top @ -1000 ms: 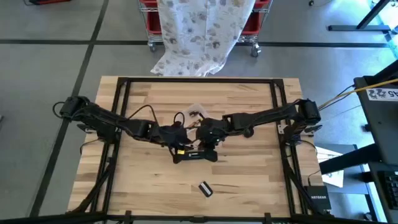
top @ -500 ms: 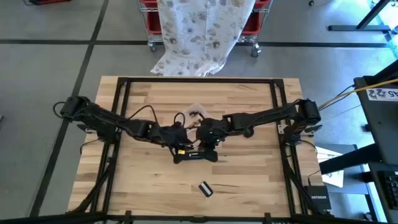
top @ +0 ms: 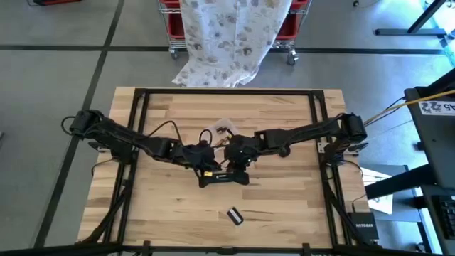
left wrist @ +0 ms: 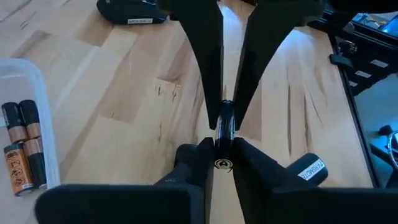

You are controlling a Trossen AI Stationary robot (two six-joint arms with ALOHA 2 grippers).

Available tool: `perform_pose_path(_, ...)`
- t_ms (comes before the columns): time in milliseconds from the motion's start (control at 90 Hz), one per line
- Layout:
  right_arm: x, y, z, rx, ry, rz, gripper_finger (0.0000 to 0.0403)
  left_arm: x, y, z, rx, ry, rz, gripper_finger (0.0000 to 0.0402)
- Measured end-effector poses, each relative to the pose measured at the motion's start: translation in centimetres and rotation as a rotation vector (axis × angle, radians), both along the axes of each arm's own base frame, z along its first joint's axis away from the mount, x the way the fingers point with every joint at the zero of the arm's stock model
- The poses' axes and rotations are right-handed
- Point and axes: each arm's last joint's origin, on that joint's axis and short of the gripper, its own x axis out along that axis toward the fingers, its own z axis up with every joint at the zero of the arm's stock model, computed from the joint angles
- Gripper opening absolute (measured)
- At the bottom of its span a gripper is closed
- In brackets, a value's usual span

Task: Insert battery
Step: Insert the silver battery into the remote

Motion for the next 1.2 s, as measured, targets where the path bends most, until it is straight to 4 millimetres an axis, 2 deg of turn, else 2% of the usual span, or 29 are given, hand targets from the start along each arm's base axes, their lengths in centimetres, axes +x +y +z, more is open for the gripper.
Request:
perform_pose_path(233, 0.0, 0.0, 0.0, 0.000, 0.000, 0.001, 0.0007, 0.0, 0.0, 0.0, -0.023, -0.001, 0.014, 0.0011)
perform_pose_path(467, 0.0, 0.0, 0.0, 0.004, -0.001, 0.004, 0.0016, -0.1, -0.2, -0.1, -0.064, 0.017, 0.023, 0.0009)
perform_pose_path(544, -0.1, 0.0, 0.0, 0.001, 0.012, 0.001, 0.0037, -0.2, -0.5, -0.2, -0.070, 0.030, 0.023, 0.0007)
perform_pose_path(722, -2.1, -0.5, 0.5, -0.007, 0.154, -0.006, 0.0110, -1.1, -1.3, -1.1, -0.058, 0.143, 0.004, 0.0007)
perform_pose_path(844, -3.1, -0.6, 0.5, -0.028, 0.238, -0.018, 0.0137, -1.6, -1.8, -1.8, -0.053, 0.221, -0.003, 0.0007)
perform_pose_path(978, -3.3, 0.4, -0.7, -0.034, 0.221, -0.024, 0.0139, -1.2, -2.2, -2.7, -0.059, 0.241, -0.024, 0.0007)
perform_pose_path(1089, -4.0, 0.5, -3.0, -0.024, 0.263, -0.117, 0.0132, -0.5, -2.6, -4.5, -0.060, 0.283, -0.030, 0.0007)
perform_pose_path(1200, -4.4, 0.3, -4.3, 0.007, 0.282, -0.203, 0.0121, 0.5, -2.6, -5.5, -0.080, 0.260, -0.028, 0.0007)
